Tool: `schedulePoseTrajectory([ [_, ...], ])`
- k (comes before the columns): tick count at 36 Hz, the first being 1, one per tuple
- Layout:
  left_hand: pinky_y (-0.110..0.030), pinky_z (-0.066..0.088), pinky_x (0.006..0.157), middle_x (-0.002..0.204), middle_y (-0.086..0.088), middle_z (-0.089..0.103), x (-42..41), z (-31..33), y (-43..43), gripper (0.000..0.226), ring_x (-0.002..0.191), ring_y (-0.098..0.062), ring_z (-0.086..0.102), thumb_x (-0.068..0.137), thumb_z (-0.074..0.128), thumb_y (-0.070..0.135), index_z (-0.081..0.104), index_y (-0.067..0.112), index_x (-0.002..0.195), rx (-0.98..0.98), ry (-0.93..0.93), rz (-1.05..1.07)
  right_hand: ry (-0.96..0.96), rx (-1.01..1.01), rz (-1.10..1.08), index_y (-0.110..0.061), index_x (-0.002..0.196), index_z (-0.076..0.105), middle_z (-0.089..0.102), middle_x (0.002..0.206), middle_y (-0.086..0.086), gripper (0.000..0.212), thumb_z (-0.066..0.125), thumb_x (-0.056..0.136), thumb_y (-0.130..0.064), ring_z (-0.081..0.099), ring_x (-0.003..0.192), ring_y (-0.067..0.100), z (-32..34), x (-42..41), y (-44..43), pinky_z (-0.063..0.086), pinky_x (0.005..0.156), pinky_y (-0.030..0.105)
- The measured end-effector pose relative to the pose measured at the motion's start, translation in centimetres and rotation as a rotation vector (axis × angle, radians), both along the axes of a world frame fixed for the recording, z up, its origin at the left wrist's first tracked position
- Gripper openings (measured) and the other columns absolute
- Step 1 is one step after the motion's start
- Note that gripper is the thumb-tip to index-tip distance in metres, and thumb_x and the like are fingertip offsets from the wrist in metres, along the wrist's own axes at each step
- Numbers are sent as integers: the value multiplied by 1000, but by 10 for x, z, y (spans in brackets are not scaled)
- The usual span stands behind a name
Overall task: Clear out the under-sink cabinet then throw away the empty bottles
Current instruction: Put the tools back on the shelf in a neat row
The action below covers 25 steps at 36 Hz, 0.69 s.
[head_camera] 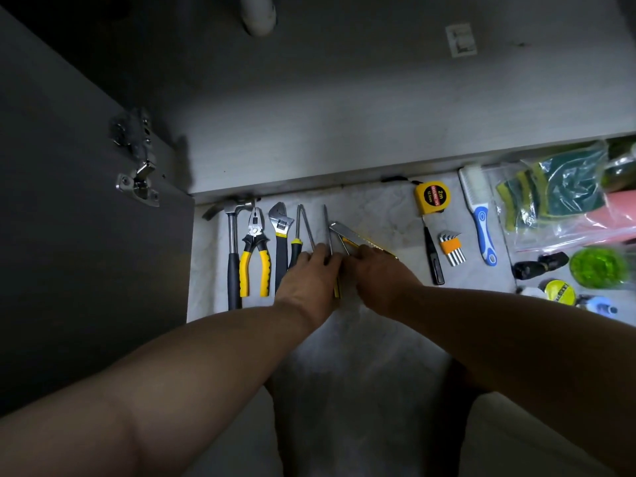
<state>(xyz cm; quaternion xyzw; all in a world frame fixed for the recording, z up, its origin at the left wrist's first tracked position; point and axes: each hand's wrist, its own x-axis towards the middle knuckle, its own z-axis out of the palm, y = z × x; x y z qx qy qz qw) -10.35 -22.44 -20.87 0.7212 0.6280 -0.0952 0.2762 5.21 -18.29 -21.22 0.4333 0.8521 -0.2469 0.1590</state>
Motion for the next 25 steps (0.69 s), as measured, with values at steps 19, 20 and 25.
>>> schedulePoseTrajectory([
  [19, -40, 49, 102, 151, -4, 28, -7, -5, 8, 79, 132, -30, 37, 88, 72, 19, 29, 21, 154, 0, 15, -25, -45, -83, -474, -15, 125, 42, 59, 115, 13, 42, 65, 90, -21, 63, 97, 30, -4, 18, 19, 54, 76, 38],
  [20, -40, 50, 102, 151, -4, 27, -8, -4, 8, 80, 131, -31, 37, 87, 72, 14, 29, 21, 154, 0, 27, -32, -42, -112, -513, -14, 123, 43, 60, 115, 14, 40, 65, 90, -20, 63, 99, 32, -5, 18, 18, 54, 79, 40],
  [25, -40, 49, 104, 152, -7, 27, -6, -1, 10, 83, 132, -32, 37, 85, 66, 1, 27, 21, 156, -10, 58, -50, -20, -194, -636, -9, 122, 42, 60, 114, 17, 42, 67, 90, -21, 62, 104, 35, -4, 14, 15, 53, 87, 44],
])
